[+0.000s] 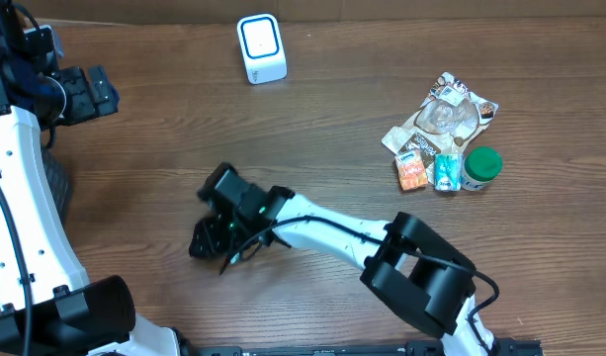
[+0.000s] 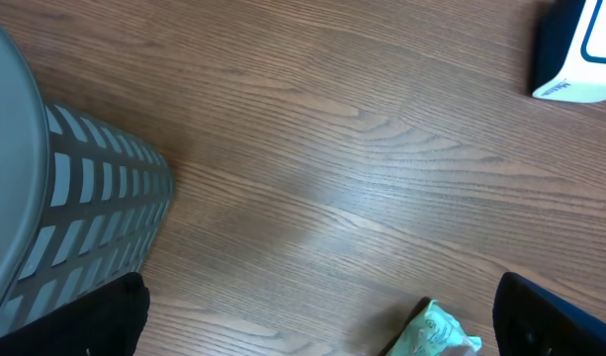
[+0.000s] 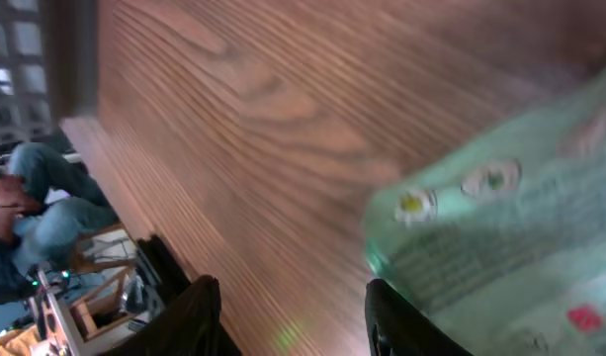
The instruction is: Scan the item barcode
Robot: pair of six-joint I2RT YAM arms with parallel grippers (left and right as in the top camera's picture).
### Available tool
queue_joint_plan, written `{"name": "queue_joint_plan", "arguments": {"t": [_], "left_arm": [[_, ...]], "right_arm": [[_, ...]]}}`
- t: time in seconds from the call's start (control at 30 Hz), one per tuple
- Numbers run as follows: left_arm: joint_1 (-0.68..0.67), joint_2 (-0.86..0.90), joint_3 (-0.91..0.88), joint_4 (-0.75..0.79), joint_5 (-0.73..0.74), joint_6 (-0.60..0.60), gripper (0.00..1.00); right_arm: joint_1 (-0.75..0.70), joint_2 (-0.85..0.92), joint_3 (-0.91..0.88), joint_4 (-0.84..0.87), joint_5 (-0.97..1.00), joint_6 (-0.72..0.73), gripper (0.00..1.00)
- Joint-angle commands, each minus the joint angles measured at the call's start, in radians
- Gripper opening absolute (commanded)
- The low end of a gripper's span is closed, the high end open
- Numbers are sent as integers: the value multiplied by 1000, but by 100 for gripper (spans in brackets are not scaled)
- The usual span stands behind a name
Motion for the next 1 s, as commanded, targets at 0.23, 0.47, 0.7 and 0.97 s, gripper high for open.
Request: {"name": "queue_joint_plan", "arguments": {"t": [0.23,0.47,0.7,0.97], "left_arm": [[-4,-3,8,1,-3,22,99],[-4,-3,8,1,-3,22,100],[-5,-3,8,1,-3,22,100],[-5,-3,8,1,-3,22,100]], "right_arm": [[-92,-2,26,-200,51,2,44],[-211,-3,27,-309,46,-42,44],[-294,-3,29,-339,3,-139,52],[-346,-4,29,-230,-144,-375,70]]}}
